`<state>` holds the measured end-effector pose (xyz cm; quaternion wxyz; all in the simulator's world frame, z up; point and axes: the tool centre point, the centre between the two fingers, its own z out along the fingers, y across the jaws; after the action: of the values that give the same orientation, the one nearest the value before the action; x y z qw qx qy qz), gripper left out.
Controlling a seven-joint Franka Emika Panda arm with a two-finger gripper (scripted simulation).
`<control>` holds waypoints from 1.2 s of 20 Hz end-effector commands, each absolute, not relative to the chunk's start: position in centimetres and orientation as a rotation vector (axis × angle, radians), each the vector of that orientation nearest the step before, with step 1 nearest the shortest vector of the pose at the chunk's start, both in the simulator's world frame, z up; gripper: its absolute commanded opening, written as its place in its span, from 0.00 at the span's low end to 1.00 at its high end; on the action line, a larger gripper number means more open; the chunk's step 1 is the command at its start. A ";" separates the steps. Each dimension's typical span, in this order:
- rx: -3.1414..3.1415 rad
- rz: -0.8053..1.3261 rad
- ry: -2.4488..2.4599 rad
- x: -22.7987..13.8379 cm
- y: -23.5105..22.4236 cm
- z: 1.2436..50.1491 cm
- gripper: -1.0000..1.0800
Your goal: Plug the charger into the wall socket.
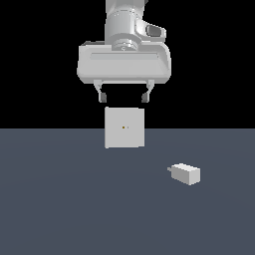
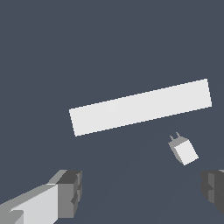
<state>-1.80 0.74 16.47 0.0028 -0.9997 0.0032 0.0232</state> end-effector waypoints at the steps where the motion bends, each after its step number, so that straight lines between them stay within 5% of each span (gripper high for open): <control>1: -3.135 0.073 0.010 -1.8 0.7 16.5 0.96; 24: -3.095 -0.169 -0.240 -4.4 -3.0 13.7 0.96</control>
<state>-4.11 -2.51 14.02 0.0155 -0.9965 -0.0683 -0.0455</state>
